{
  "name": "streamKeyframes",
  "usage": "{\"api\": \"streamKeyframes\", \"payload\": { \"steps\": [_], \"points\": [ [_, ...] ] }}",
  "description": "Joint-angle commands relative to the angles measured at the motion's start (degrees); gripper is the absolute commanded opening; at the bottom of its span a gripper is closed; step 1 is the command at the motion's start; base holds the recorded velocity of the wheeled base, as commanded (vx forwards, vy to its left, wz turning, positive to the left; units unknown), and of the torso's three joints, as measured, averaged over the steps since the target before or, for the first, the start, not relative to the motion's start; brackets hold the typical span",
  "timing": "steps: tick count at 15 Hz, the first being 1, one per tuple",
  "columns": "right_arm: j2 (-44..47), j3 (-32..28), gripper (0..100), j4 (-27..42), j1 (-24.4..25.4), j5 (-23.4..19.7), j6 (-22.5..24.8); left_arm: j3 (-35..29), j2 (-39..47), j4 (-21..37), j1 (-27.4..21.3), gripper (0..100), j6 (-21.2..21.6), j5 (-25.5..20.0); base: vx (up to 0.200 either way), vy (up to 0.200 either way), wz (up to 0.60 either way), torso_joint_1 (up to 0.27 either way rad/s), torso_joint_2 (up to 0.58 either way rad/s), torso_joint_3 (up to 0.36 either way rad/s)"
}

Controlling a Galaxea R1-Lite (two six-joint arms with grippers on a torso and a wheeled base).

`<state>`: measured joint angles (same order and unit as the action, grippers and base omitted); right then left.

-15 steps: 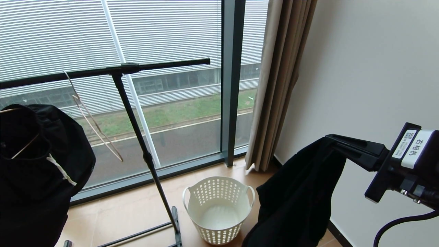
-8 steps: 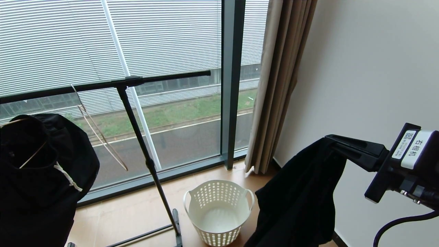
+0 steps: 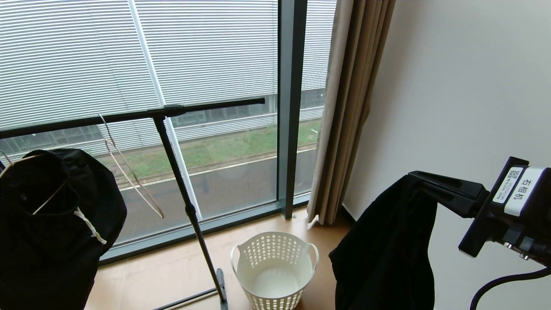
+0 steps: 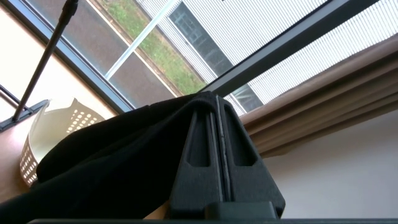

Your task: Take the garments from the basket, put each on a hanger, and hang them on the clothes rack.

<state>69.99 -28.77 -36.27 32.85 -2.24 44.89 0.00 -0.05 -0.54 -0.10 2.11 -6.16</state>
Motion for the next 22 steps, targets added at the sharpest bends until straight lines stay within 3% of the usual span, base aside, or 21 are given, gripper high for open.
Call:
{"api": "streamKeyframes", "payload": {
  "steps": [1, 12, 18, 22],
  "points": [
    [-0.1, 0.1, 0, 0.0, 0.0, 0.0, 0.0, 0.0, 0.0, 0.0, 0.0, 100, 0.0, 0.0, 0.000, 0.000, 0.00, 0.000, 0.00, 0.000],
    [0.2, 0.0, 0, -0.2, 0.0, 0.3, -0.2, 0.0, 0.0, 0.0, 0.0, 100, 0.1, 0.2, 0.000, 0.000, 0.00, 0.000, 0.00, 0.000],
    [0.2, 0.0, 0, -0.3, 0.0, 0.2, -1.2, 0.0, 0.0, 0.0, 0.0, 100, 0.0, 0.2, 0.000, 0.000, 0.60, 0.002, 0.00, 0.001],
    [0.2, -0.1, 0, -0.4, 0.0, 0.3, -1.2, 0.0, 0.0, 0.0, 0.0, 100, 0.0, 0.2, 0.000, 0.000, 0.00, 0.000, 0.00, 0.000]
  ]
}}
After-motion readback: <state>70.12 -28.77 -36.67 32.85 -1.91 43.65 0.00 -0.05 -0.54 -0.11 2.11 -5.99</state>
